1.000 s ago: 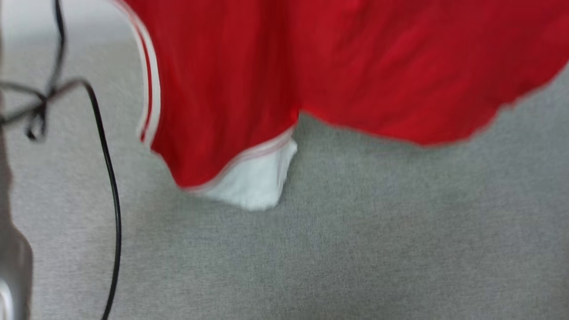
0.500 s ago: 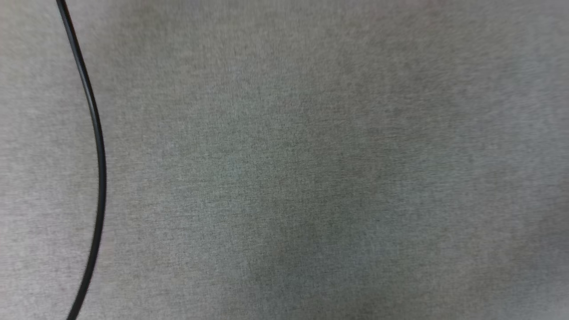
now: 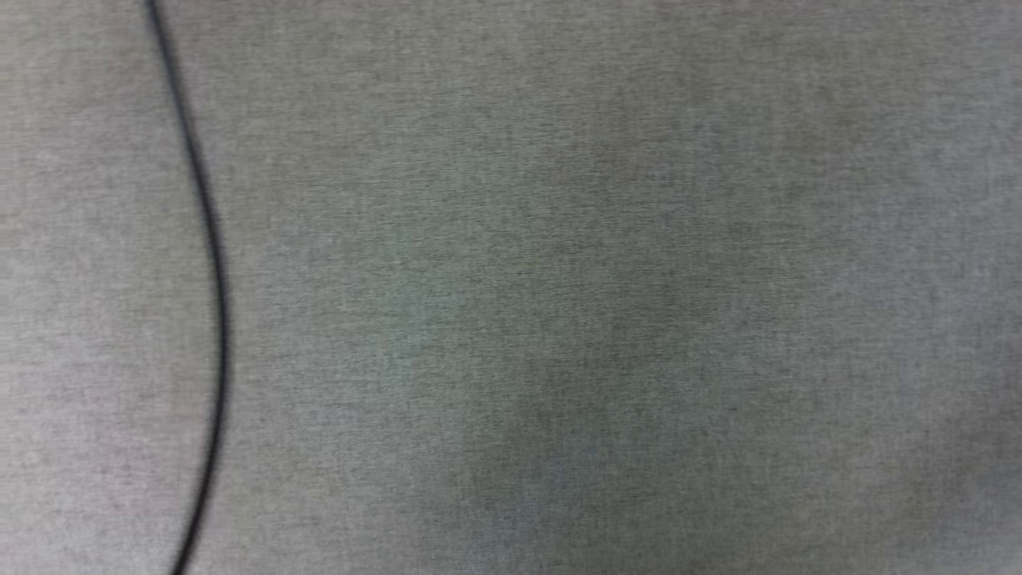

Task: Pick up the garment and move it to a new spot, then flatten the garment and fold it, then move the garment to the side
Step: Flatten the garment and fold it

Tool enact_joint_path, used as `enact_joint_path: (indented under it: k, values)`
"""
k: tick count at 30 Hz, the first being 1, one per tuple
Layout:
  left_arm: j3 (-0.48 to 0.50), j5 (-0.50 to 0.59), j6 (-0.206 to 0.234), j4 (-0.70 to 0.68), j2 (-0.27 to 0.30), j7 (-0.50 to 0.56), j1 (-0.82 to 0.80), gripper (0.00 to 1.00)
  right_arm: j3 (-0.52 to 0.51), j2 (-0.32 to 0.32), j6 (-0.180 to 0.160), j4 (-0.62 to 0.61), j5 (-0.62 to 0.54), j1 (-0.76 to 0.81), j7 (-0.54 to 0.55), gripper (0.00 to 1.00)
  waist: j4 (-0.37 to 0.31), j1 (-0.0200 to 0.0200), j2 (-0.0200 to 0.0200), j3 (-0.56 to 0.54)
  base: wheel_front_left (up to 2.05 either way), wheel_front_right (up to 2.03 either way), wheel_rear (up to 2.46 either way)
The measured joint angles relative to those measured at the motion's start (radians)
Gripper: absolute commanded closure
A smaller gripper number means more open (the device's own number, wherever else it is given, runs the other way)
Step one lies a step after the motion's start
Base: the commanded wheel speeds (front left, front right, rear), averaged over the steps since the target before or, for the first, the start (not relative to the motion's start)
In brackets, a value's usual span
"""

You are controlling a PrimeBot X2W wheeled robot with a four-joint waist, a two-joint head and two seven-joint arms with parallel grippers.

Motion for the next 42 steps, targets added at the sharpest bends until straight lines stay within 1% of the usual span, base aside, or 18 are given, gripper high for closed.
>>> enact_joint_path:
  k: [5,10,13,16,20,24,28,34,36,42]
  values:
    - [-0.009,-0.038,-0.008,0.022,-0.025,-0.072,0.151,1.0,0.075,0.008,0.0,0.01,0.066,0.108,-0.075,1.0,0.013,0.0,0.0,-0.014,0.0,0.0,0.0]
    - [-0.017,-0.08,-0.011,-0.002,-0.045,-0.108,0.386,1.0,0.16,0.001,0.0,0.002,0.128,0.254,-0.115,1.0,0.021,-0.0001,0.0,-0.068,0.0,0.0,0.0]
    - [-0.013,-0.115,-0.013,-0.044,-0.044,-0.12,0.528,1.0,0.201,-0.012,0.0,-0.016,0.172,0.344,-0.134,1.0,0.025,-0.0002,0.0,-0.114,0.0,0.0,0.0]
    - [-0.014,-0.146,-0.013,-0.088,-0.044,-0.121,0.707,1.0,0.246,-0.019,0.0,-0.042,0.218,0.444,-0.144,1.0,0.03,-0.0003,0.0,-0.169,0.0,0.0,0.0]
    - [-0.021,-0.185,-0.006,-0.179,-0.037,-0.087,0.961,1.0,0.31,-0.038,0.0,-0.077,0.277,0.572,-0.153,1.0,0.037,-0.0004,0.0,-0.249,0.0,0.0,0.0]
    - [-0.012,-0.221,0.01,-0.271,0.006,-0.033,1.183,1.0,0.363,-0.051,0.0,-0.105,0.328,0.688,-0.157,1.0,0.047,-0.0006,0.0,-0.329,0.0,0.0,0.0]
    - [-0.012,-0.25,0.019,-0.36,0.045,0.022,1.38,1.0,0.396,-0.06,0.0,-0.105,0.379,0.778,-0.162,1.0,0.055,-0.0006,0.0001,-0.401,0.0,0.0,0.0]
    - [0.014,-0.298,0.049,-0.497,0.095,0.086,1.598,1.0,0.447,-0.071,0.0,-0.119,0.423,0.874,-0.166,1.0,0.067,-0.0006,0.0001,-0.488,0.0,0.0,0.0]
    - [0.002,-0.311,0.034,-0.537,0.115,0.12,1.662,1.0,0.458,-0.079,0.0,-0.126,0.435,0.903,-0.169,1.0,0.073,-0.0006,0.0001,-0.512,0.0,0.0,0.0]
    - [-0.003,-0.347,0.027,-0.65,0.167,0.199,1.813,1.0,0.485,-0.096,0.0,-0.141,0.469,0.982,-0.173,1.0,0.094,-0.0005,0.0001,-0.573,0.0,0.0,0.0]
